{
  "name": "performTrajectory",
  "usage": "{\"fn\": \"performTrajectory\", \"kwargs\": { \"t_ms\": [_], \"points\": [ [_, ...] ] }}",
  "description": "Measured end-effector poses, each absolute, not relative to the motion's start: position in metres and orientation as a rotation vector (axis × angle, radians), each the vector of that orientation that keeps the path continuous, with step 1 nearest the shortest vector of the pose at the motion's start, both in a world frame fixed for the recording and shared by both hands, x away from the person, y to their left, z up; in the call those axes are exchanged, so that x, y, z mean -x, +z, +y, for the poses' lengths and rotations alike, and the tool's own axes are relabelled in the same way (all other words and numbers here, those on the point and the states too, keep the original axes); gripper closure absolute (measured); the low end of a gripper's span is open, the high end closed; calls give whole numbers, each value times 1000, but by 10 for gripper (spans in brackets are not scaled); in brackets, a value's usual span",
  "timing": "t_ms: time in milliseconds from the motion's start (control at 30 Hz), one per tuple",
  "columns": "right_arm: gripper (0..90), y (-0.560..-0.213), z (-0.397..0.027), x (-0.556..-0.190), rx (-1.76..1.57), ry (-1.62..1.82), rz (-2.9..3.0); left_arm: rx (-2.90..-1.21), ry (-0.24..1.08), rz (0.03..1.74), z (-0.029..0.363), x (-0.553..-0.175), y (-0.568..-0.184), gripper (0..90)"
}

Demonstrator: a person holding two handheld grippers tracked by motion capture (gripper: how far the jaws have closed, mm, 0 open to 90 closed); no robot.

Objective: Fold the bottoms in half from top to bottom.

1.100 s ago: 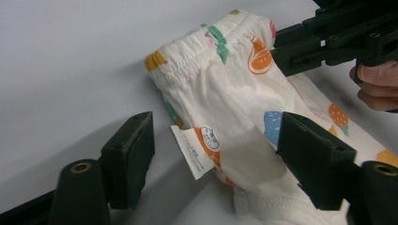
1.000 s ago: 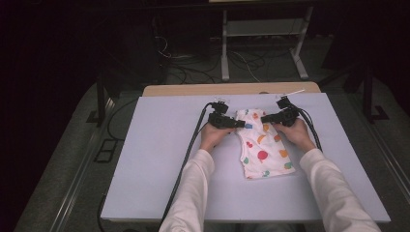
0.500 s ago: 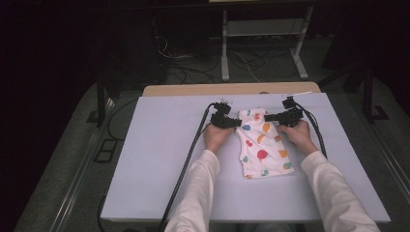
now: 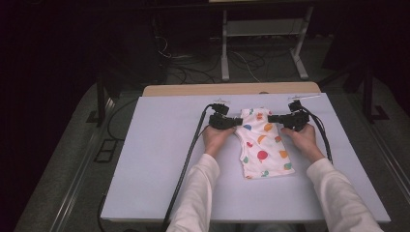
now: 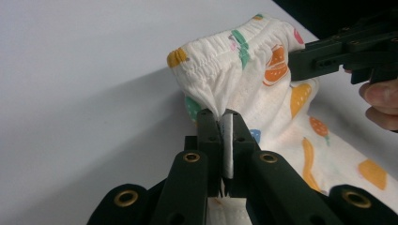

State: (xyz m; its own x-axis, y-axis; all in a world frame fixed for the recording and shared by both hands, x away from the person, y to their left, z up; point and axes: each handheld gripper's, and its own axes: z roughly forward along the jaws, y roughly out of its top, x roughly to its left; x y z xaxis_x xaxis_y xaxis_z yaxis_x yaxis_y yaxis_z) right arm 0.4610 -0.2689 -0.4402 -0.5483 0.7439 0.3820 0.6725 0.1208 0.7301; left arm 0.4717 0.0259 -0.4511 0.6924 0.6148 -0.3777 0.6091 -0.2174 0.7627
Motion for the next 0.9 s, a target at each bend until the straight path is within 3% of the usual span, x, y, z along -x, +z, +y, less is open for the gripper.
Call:
{"fn": "performTrajectory", "kwargs": {
  "t_ms": [900],
  "points": [
    [878,-419,-275,-423,-1350,1449,2272,-1908,8,834,26,-441,-427,866]
  ]
}}
